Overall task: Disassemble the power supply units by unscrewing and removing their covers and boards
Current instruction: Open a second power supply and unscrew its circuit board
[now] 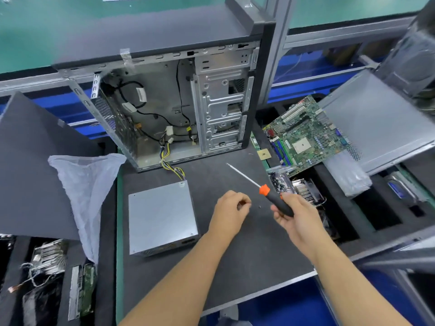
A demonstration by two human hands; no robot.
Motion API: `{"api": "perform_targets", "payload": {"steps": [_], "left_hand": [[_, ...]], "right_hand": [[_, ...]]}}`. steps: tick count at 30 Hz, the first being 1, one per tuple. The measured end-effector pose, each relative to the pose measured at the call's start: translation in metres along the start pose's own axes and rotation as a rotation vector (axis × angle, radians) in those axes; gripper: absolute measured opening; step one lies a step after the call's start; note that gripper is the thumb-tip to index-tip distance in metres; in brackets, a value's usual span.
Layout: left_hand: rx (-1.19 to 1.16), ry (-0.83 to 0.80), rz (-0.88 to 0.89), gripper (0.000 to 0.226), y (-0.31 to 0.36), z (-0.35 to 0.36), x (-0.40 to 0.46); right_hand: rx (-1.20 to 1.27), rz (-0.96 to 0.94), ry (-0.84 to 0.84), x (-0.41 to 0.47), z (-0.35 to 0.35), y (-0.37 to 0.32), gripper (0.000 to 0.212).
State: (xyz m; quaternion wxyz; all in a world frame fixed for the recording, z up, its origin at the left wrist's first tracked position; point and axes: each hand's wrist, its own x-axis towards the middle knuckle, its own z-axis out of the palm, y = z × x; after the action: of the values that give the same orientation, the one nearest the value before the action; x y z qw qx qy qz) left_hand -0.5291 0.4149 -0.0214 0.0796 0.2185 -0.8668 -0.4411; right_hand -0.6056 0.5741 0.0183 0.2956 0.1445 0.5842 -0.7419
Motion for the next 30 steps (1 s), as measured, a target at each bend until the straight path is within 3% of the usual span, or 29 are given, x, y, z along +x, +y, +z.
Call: {"api": "perform_targets", "payload": {"steps": [10, 19, 22, 26, 28, 30], "left_hand": [[0.190, -0.103, -0.212, 0.024, 0.008, 0.039, 0.023], [-0.028, 0.009, -0.318, 0.025, 0.005, 0.031, 0.016], [-0.057, 0.087, -0.147, 0.024, 0.006, 0.007, -0.006], [0.097, 0.241, 0.294, 0.024, -0.001, -0.041, -0.039], [0.191, 0.338, 0.384, 0.036, -0.015, -0.069, -0.049], [0.324, 0.334, 0.406, 0.058, -0.036, -0.095, -0.059]], "right_hand": [[0.091, 0.010, 0.127, 0.001, -0.051, 0.042, 0.015], [0.120, 0.021, 0.107, -0.002, -0.060, 0.040, 0.014], [0.138, 0.019, 0.032, -0.003, -0.056, 0.037, 0.011], [0.085, -0.030, -0.126, -0.008, -0.039, 0.031, 0.026], [0.022, -0.058, -0.191, -0.010, -0.026, 0.025, 0.033], [-0.039, -0.093, -0.208, -0.012, -0.011, 0.021, 0.031]]}}
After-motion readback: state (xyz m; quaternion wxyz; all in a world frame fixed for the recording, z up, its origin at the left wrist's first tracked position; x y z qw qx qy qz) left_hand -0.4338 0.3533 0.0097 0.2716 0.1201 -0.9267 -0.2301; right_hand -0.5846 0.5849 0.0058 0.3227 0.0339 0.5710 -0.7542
